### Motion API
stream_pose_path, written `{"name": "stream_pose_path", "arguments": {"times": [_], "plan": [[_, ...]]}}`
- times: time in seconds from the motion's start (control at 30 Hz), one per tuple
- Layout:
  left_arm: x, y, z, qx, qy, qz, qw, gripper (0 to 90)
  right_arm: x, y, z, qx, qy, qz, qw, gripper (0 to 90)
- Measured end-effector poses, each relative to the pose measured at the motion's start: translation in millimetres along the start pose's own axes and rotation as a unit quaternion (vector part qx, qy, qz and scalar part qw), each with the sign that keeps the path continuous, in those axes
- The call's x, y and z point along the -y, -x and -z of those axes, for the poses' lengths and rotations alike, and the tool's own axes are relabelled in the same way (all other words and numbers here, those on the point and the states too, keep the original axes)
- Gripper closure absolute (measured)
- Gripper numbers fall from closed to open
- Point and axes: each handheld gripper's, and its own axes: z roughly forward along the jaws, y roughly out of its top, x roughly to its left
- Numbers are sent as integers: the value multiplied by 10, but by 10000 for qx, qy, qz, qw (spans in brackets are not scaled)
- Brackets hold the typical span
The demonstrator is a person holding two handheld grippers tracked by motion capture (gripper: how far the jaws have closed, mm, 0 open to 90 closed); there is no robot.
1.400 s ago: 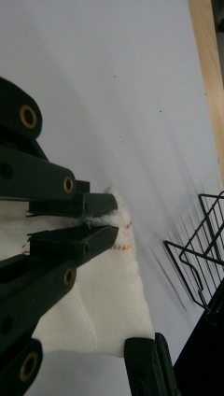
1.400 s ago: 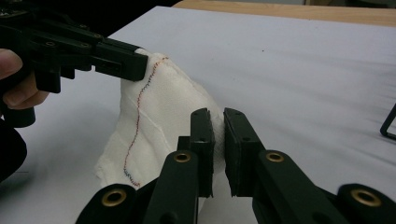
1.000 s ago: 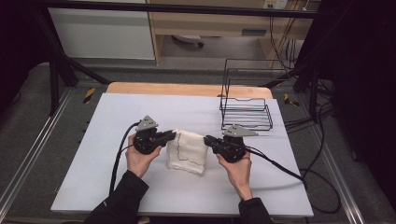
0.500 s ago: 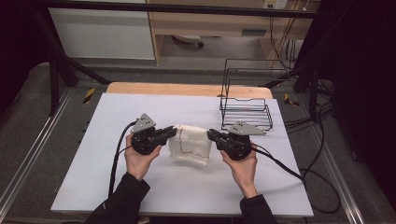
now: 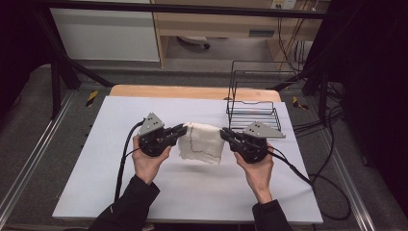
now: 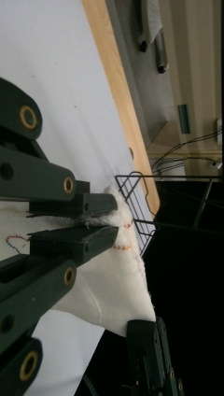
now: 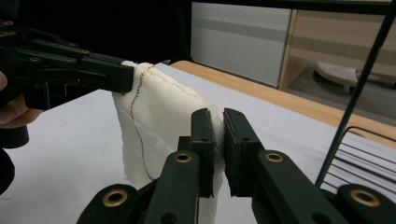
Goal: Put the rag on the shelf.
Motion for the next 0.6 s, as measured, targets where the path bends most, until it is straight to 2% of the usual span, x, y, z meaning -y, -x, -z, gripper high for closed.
{"name": "stream_pose_path", "arguments": {"times": [0.6], "plan": [[-332, 202, -73, 94, 423, -183, 9989, 828, -226, 101, 305, 270, 436, 122, 9986, 834]]}}
